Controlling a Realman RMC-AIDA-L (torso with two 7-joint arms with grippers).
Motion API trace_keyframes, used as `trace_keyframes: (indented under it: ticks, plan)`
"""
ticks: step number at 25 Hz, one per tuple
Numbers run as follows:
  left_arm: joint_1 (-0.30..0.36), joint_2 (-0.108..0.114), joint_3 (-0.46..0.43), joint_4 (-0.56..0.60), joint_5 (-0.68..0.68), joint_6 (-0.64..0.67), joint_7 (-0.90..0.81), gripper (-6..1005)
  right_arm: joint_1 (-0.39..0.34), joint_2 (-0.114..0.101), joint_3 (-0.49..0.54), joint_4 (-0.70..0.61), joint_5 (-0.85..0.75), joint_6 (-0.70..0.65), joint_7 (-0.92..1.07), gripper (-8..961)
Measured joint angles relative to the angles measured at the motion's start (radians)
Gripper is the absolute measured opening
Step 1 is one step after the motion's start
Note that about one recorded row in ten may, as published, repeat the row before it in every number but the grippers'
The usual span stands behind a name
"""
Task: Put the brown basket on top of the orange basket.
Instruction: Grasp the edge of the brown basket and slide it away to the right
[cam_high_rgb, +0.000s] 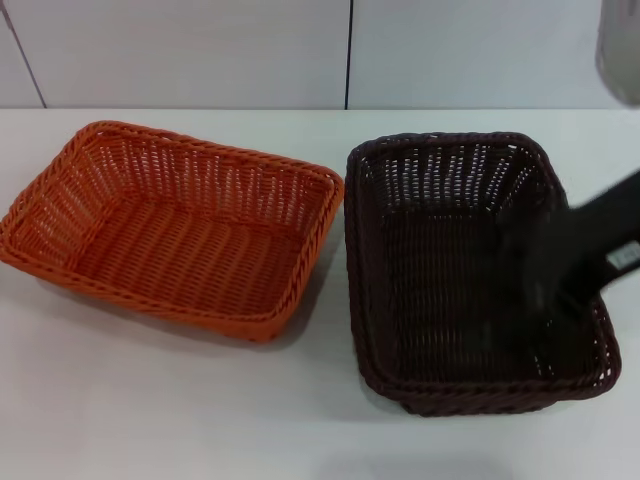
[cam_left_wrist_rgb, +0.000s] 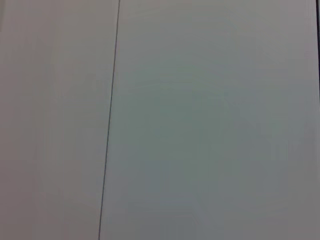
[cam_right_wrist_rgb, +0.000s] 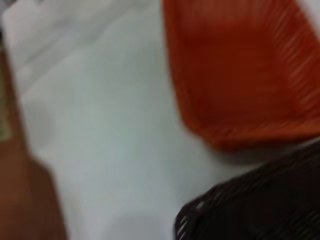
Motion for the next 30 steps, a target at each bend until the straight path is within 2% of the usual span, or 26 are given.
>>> trace_keyframes:
  ticks: [5,13,21,30]
  plan:
    - [-0.001,-0.001,0.012,0.015,-0.013,-0.008,0.003,728,0.002,0.007,-0.023,0.044,-0.007,-0.068,-0.035,708]
    - [-0.003,-0.002,0.037,0.018,-0.022,-0.009,-0.001,728,0.001,0.019,-0.038,0.123,-0.088,-0.064,-0.101,707]
    - [-0.006,-0.002,0.042,0.013,-0.022,-0.012,-0.004,728,0.027,0.025,-0.128,0.244,-0.162,0.013,-0.113,706]
    - [-0.016,0.000,0.041,0.022,-0.022,-0.013,-0.003,728,0.055,0.031,-0.224,0.384,-0.165,0.116,-0.107,699]
